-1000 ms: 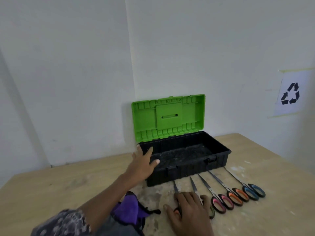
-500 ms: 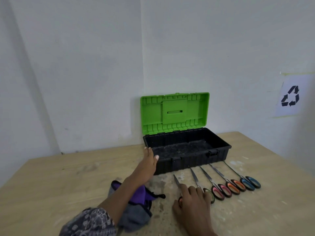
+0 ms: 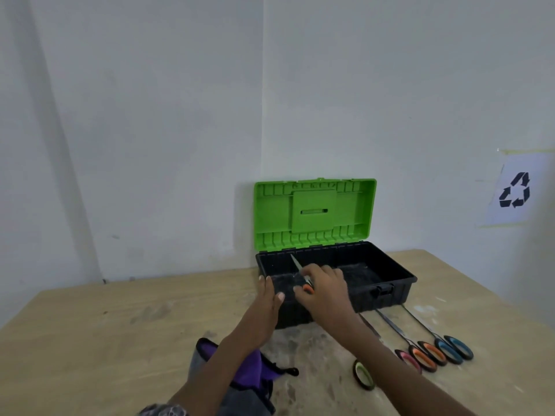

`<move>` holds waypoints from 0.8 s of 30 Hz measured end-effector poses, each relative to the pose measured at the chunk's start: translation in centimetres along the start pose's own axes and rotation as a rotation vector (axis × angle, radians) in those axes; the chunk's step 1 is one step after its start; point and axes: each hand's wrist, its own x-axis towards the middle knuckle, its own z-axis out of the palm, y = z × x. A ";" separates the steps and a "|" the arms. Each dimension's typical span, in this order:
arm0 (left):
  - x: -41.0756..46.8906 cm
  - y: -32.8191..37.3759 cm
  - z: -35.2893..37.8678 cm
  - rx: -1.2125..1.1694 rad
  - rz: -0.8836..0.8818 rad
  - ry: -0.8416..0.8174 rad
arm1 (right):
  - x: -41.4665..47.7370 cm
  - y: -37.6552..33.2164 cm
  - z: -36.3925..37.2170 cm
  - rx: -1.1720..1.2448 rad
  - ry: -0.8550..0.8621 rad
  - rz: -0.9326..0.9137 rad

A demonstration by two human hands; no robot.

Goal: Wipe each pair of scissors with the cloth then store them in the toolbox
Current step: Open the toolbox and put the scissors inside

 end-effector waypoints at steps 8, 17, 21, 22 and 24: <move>0.6 -0.4 0.4 -0.040 0.001 -0.014 | 8.9 -0.1 6.3 -0.008 -0.458 0.148; 0.5 -0.2 0.3 0.013 0.002 -0.018 | 9.8 0.7 9.8 -0.041 -0.621 0.153; 0.5 -0.2 0.1 0.064 0.009 -0.016 | 8.1 0.3 6.2 0.067 -0.293 0.069; 0.5 -0.2 0.1 0.080 0.006 -0.019 | 7.5 0.5 5.0 0.096 -0.206 0.031; 0.5 0.0 0.0 0.099 -0.011 -0.021 | 5.8 1.4 3.0 0.110 -0.075 -0.048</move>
